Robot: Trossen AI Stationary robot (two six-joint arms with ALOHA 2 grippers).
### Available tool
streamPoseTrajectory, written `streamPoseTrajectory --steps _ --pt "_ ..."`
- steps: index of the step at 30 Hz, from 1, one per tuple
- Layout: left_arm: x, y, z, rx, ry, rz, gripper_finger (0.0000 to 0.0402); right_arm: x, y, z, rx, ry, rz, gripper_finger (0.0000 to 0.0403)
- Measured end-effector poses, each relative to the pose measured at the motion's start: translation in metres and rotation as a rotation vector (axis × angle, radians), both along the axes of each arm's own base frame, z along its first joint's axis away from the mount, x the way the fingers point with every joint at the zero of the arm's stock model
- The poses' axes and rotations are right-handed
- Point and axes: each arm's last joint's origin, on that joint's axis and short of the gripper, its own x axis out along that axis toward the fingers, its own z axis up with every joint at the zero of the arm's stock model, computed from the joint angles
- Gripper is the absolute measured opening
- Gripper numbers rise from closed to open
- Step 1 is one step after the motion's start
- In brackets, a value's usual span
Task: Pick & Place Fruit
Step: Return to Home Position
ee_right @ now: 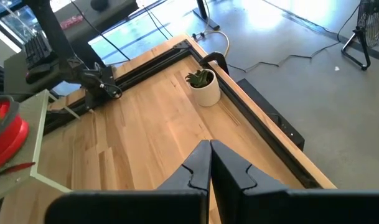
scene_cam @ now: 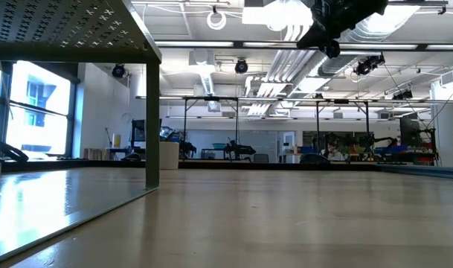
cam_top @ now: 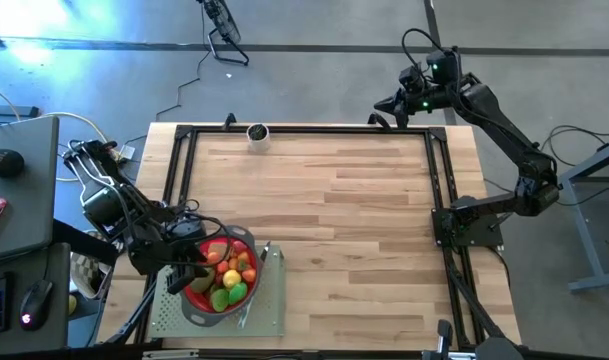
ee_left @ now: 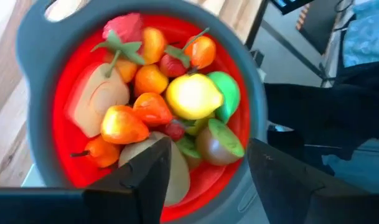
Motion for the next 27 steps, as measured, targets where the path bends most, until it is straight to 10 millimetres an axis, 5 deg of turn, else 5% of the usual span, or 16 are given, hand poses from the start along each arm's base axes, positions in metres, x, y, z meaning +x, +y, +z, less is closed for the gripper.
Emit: streamPoseTrajectory --steps 16,27 --pt "0.0046 0.0053 0.0028 0.165 -0.162 0.119 0.0012 -0.0001 0.0001 -0.0002 -0.085 0.022 0.043 0.0003" --pt "0.0061 0.0086 0.0042 0.238 -0.231 0.208 0.0009 -0.0005 -0.0015 -0.0002 -0.068 0.035 -0.018 0.0003"
